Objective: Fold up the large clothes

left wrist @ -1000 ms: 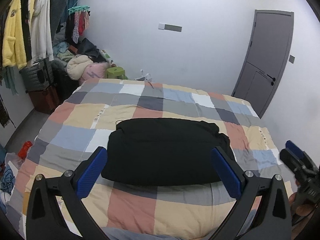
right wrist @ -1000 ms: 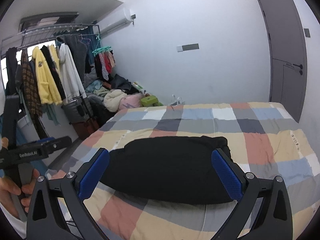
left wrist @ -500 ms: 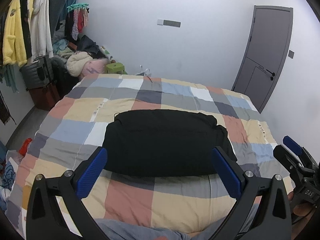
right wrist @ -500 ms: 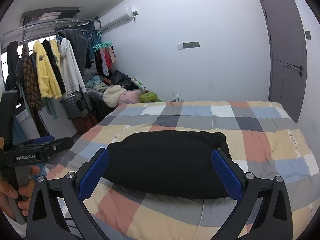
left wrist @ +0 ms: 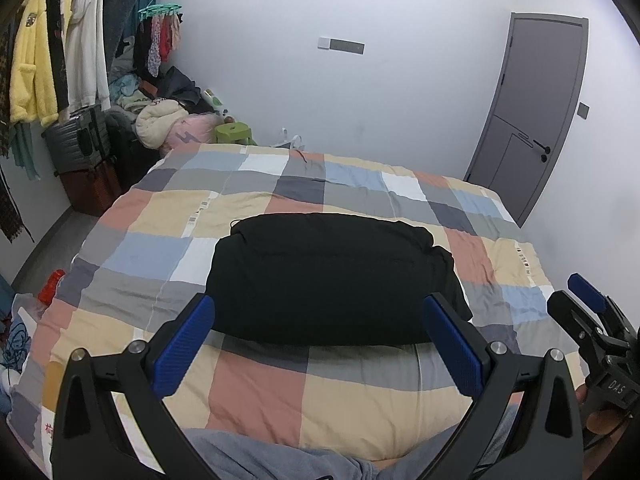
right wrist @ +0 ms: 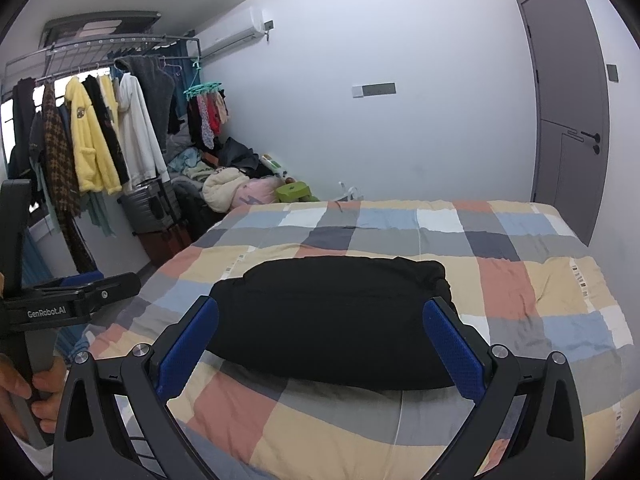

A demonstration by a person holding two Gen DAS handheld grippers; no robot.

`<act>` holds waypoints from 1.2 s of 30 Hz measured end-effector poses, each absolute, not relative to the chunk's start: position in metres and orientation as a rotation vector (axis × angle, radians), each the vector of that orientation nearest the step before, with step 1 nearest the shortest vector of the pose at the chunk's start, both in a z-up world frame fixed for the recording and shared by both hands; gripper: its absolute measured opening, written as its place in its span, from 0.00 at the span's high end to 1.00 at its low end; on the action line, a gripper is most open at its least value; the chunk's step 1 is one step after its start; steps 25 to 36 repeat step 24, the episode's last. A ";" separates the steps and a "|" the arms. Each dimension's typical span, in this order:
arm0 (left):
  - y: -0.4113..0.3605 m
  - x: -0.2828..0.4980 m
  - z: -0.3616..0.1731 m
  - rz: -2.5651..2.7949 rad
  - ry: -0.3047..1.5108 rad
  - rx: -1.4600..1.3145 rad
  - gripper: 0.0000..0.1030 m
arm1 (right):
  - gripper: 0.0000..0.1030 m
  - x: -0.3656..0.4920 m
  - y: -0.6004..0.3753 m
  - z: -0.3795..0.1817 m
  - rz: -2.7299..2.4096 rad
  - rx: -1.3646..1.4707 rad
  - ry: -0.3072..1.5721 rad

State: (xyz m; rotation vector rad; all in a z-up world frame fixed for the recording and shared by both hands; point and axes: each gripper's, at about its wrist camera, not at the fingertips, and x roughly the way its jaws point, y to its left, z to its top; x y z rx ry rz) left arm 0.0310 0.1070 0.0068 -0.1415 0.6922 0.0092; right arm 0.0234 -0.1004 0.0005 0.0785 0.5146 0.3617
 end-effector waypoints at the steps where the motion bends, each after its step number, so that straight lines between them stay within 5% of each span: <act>1: 0.107 0.031 0.007 0.008 0.693 -0.144 0.00 | 0.00 0.023 -0.101 0.001 0.360 0.075 0.514; 36: 0.104 0.027 0.005 0.007 0.706 -0.145 0.00 | 0.00 0.013 -0.103 -0.002 0.353 0.079 0.515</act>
